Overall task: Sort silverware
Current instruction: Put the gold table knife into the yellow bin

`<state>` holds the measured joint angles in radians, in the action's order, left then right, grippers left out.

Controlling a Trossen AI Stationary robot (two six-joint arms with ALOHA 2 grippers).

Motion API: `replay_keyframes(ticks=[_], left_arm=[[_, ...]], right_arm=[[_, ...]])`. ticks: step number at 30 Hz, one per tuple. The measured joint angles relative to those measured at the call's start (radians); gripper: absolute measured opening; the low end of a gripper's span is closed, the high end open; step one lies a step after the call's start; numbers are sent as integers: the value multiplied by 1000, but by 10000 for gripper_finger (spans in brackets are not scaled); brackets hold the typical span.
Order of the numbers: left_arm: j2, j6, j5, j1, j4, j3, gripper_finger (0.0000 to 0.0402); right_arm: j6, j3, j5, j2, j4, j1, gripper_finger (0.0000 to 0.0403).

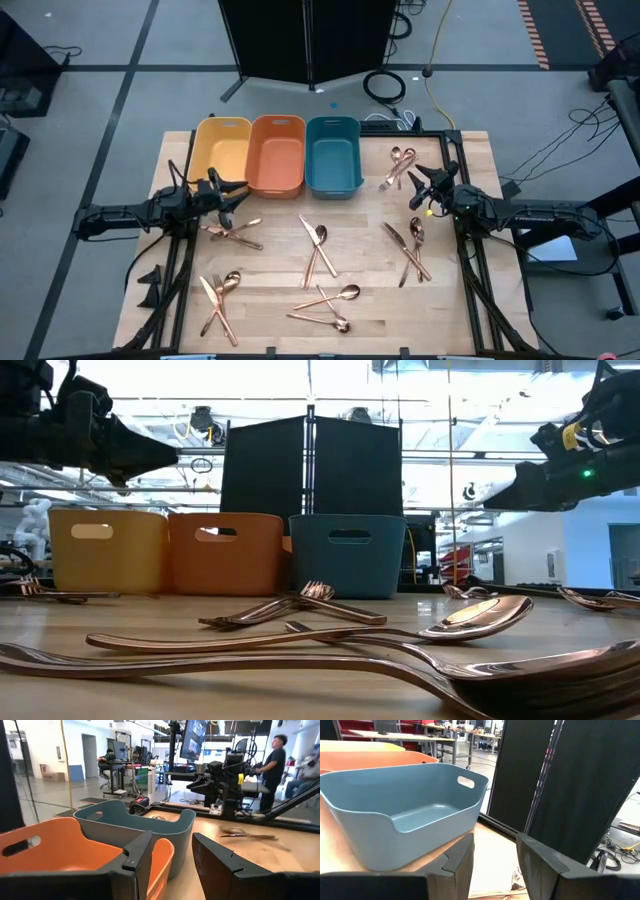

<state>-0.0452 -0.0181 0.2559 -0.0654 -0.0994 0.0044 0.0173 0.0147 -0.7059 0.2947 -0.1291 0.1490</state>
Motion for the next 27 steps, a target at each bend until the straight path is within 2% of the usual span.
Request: replay_keyframes(ticks=[5,9,17,22,27], left_arm=[[0,-280,-77,0,6,0,137],[0,-298,-71,0,-10,0,137],[0,-567,-58,0,-12,0,137],[-43,-605,23,0,-16,19,137],[-170,-601,72,0,-17,84,137]], right_arm=[[-3,0,0,0,-1,0,139],[-18,0,0,0,-8,0,139],[-60,0,2,0,-70,1,139],[-29,0,0,0,-78,1,139],[-53,0,5,0,-70,1,139]])
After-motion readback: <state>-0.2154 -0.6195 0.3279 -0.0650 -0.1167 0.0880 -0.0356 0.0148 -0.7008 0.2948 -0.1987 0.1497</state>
